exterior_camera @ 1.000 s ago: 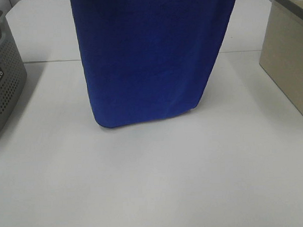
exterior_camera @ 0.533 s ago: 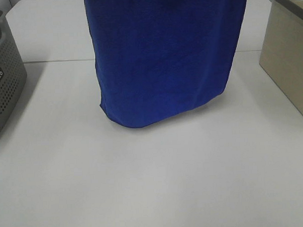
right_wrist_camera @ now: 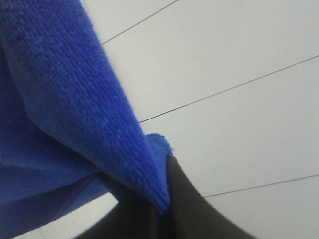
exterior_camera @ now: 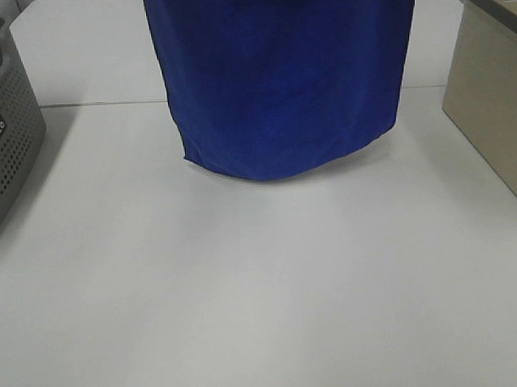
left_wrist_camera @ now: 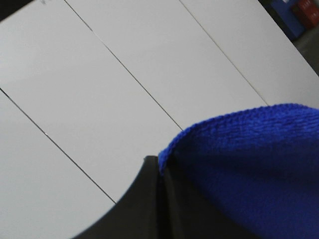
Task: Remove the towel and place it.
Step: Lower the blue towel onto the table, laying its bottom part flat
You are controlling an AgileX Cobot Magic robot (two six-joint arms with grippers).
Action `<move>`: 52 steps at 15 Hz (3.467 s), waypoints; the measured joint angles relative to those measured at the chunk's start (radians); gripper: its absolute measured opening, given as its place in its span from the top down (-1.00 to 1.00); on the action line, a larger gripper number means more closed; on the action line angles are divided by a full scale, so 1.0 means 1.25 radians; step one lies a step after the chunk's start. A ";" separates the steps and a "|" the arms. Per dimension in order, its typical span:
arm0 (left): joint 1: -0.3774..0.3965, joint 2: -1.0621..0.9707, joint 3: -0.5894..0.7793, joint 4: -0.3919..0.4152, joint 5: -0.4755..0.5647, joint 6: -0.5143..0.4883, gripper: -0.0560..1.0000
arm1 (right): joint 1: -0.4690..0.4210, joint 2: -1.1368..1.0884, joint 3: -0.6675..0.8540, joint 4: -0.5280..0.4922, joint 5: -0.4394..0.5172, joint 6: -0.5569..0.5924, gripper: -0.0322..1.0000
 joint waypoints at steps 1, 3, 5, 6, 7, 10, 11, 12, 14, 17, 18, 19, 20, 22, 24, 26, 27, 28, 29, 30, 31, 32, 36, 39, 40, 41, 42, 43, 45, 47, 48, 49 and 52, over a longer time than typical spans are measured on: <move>0.000 -0.012 0.000 0.002 0.057 0.000 0.89 | 0.000 -0.001 0.000 0.025 0.054 0.002 0.91; 0.000 -0.056 0.000 0.005 0.170 -0.002 0.89 | 0.000 -0.014 0.000 0.072 0.178 0.020 0.91; 0.000 -0.115 0.000 0.005 0.258 -0.006 0.89 | 0.000 -0.039 0.000 0.099 0.296 0.038 0.91; 0.000 -0.138 0.000 0.005 0.274 -0.007 0.89 | 0.000 -0.050 0.000 0.105 0.324 0.046 0.91; 0.000 -0.153 0.000 0.005 0.276 -0.008 0.89 | 0.000 -0.059 0.000 0.106 0.330 0.054 0.91; 0.000 -0.161 0.000 0.030 0.267 -0.013 0.89 | 0.000 -0.058 -0.004 0.081 0.280 0.056 0.91; 0.002 -0.153 0.000 0.042 0.254 -0.013 0.89 | 0.000 -0.051 -0.005 0.065 0.252 0.056 0.91; 0.013 -0.141 0.000 0.044 0.230 -0.017 0.89 | 0.000 -0.040 -0.006 0.050 0.226 0.056 0.91; 0.046 -0.103 0.000 0.048 0.179 -0.034 0.89 | 0.000 -0.015 -0.006 0.036 0.186 0.056 0.91; 0.064 -0.040 0.000 0.056 0.098 -0.042 0.89 | 0.000 0.058 -0.006 0.010 0.064 0.056 0.91; 0.064 -0.007 0.000 0.063 0.047 -0.034 0.89 | 0.000 0.087 -0.006 -0.002 -0.002 0.056 0.91; 0.064 0.024 0.000 0.073 -0.010 -0.024 0.89 | 0.000 0.115 -0.006 -0.022 -0.069 0.056 0.91; 0.064 0.054 0.000 0.082 -0.082 -0.017 0.89 | 0.000 0.145 -0.006 -0.040 -0.142 0.056 0.91; 0.064 0.133 -0.039 0.092 -0.205 0.008 0.89 | -0.015 0.194 -0.006 -0.053 -0.325 0.056 0.91; 0.064 0.258 -0.214 0.098 -0.216 0.021 0.89 | -0.068 0.237 -0.006 -0.054 -0.473 0.056 0.91; 0.064 0.340 -0.337 0.099 -0.186 0.021 0.89 | -0.104 0.251 -0.006 -0.030 -0.523 0.056 0.91; 0.064 0.364 -0.374 0.100 -0.165 0.023 0.89 | -0.119 0.253 -0.006 -0.012 -0.528 0.056 0.91; 0.064 0.374 -0.390 0.101 -0.139 0.023 0.89 | -0.130 0.254 -0.006 0.006 -0.526 0.056 0.91; 0.064 0.377 -0.391 0.101 -0.102 0.023 0.89 | -0.139 0.254 -0.006 0.018 -0.518 0.056 0.91; 0.064 0.377 -0.392 0.101 -0.075 0.023 0.89 | -0.142 0.254 -0.006 0.026 -0.506 0.056 0.91; 0.064 0.377 -0.394 0.096 -0.016 0.023 0.89 | -0.146 0.254 -0.006 0.046 -0.461 0.057 0.91; 0.064 0.377 -0.395 0.087 0.061 0.023 0.89 | -0.150 0.254 -0.006 0.059 -0.390 0.057 0.91; 0.033 0.376 -0.395 0.044 0.494 0.023 0.89 | -0.150 0.240 -0.006 0.071 0.018 0.114 0.91; 0.027 0.373 -0.395 0.014 0.787 0.021 0.89 | -0.150 0.226 -0.006 0.082 0.278 0.150 0.91; 0.027 0.373 -0.395 0.010 0.857 0.020 0.89 | -0.150 0.226 -0.006 0.094 0.328 0.164 0.91; 0.027 0.372 -0.395 -0.003 0.898 0.003 0.89 | -0.150 0.224 -0.002 0.118 0.348 0.190 0.91; 0.027 0.370 -0.395 -0.004 0.898 -0.003 0.89 | -0.150 0.222 0.007 0.123 0.350 0.194 0.91; 0.027 0.364 -0.391 -0.010 0.899 -0.014 0.89 | -0.150 0.214 0.038 0.132 0.350 0.205 0.91; 0.027 0.339 -0.350 -0.017 0.899 -0.034 0.89 | -0.150 0.186 0.115 0.138 0.353 0.209 0.91; 0.027 0.298 -0.264 -0.025 0.899 -0.042 0.89 | -0.150 0.158 0.183 0.164 0.354 0.225 0.91; 0.027 0.278 -0.214 -0.031 0.899 -0.042 0.89 | -0.150 0.145 0.214 0.186 0.354 0.234 0.91; 0.027 0.256 -0.154 -0.035 0.899 -0.042 0.89 | -0.150 0.133 0.246 0.212 0.354 0.250 0.91; 0.027 0.198 -0.030 -0.052 0.901 -0.043 0.89 | -0.150 0.107 0.355 0.265 0.352 0.263 0.91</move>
